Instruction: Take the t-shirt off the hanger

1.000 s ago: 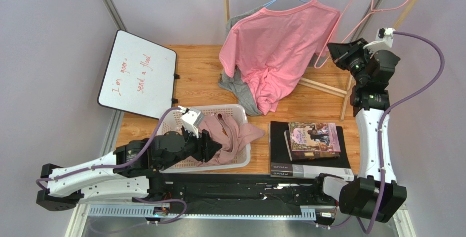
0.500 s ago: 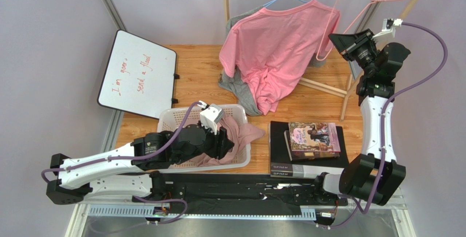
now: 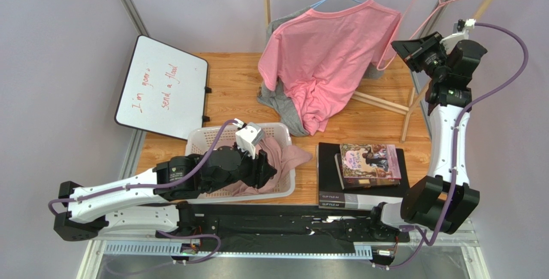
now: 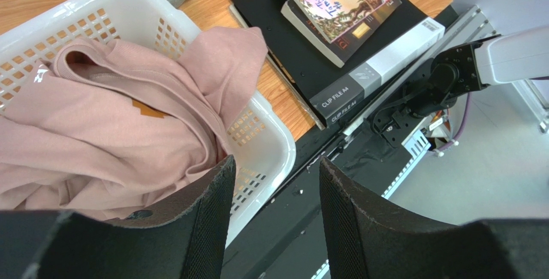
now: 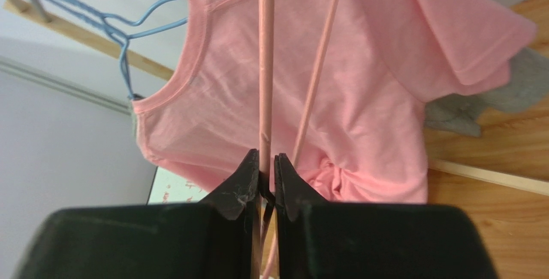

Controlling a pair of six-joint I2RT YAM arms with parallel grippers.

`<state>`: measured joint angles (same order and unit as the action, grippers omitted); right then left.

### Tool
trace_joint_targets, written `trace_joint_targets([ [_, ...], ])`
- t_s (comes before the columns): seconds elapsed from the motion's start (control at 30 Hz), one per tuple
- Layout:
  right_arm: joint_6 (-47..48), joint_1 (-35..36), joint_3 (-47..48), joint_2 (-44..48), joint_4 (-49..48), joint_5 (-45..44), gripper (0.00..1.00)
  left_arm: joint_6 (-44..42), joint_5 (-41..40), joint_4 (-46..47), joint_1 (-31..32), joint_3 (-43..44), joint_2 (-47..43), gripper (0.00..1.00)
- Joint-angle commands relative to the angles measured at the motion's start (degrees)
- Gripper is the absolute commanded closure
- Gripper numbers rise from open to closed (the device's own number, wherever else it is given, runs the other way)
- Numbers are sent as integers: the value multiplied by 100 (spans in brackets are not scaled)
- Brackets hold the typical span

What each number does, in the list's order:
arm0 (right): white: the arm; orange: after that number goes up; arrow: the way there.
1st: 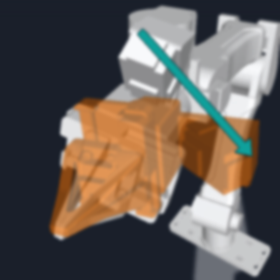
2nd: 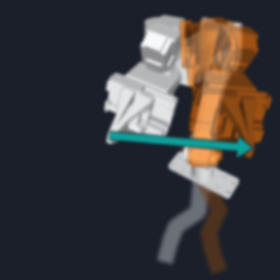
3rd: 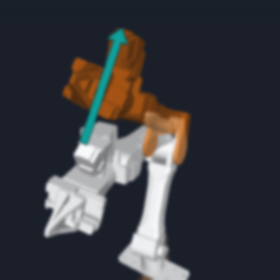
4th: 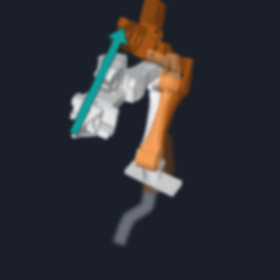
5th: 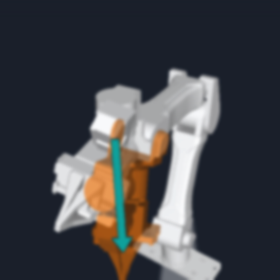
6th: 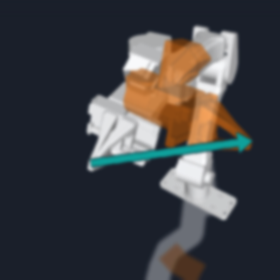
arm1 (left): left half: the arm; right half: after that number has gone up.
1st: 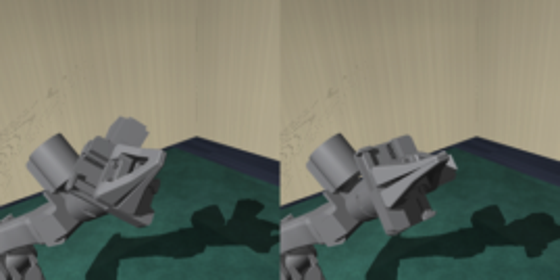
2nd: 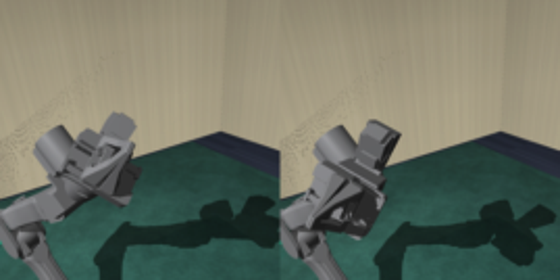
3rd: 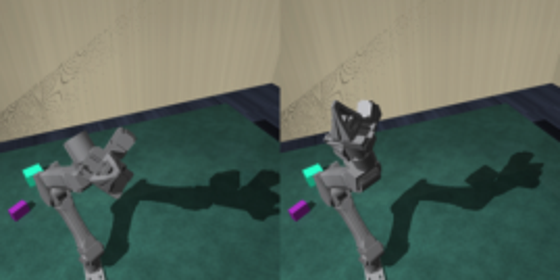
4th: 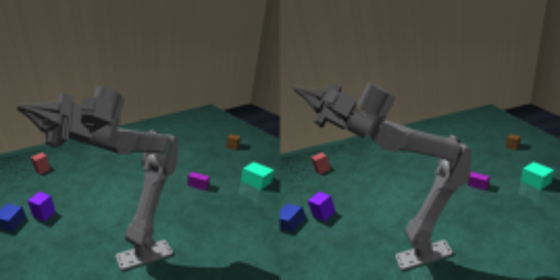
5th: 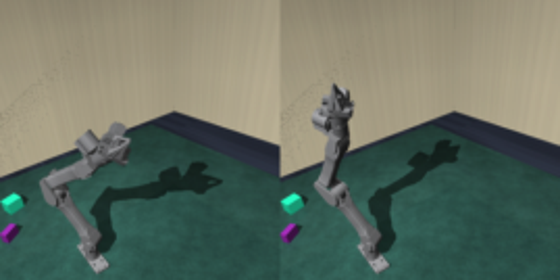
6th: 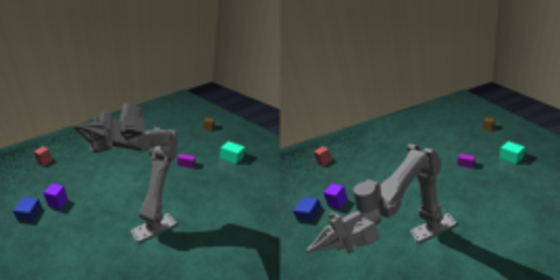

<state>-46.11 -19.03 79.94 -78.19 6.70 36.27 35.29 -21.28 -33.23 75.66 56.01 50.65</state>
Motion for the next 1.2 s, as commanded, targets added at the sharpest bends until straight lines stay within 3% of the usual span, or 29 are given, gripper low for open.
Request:
trace_joint_targets([
  [0.0,655,-40,452,287,1570,-831,81,57,97,247,-16,16,-187,44],
  [0.03,717,-40,478,322,1702,-980,61,75,106,291,-16,-46,-214,44],
  [0.13,1076,-40,557,524,2386,-1305,32,118,124,344,-16,-134,-319,44],
  [0.2,1348,-31,549,769,2616,-1456,25,127,133,379,-25,-221,-346,44],
  [0.23,1428,-22,531,840,2713,-1604,17,127,141,414,-16,-248,-372,44],
  [0.37,1920,65,478,1253,3371,-2316,14,189,133,440,-16,-336,-442,44],
  [0.43,2193,92,426,1473,3618,-2676,1,206,150,554,-16,-459,-538,44],
  [0.7,2484,671,338,2185,4199,-4407,0,250,212,590,-16,-679,-776,44],
  [0.9,2695,1313,733,2387,4726,-5165,0,365,150,730,-16,-1074,-1224,44],
  [1.07,2572,1410,812,2827,4700,-4727,1,365,98,625,-16,-1110,-1242,44],
  [1.17,2396,1428,979,2854,4551,-3955,2,391,71,642,-16,-1180,-1277,44],
])
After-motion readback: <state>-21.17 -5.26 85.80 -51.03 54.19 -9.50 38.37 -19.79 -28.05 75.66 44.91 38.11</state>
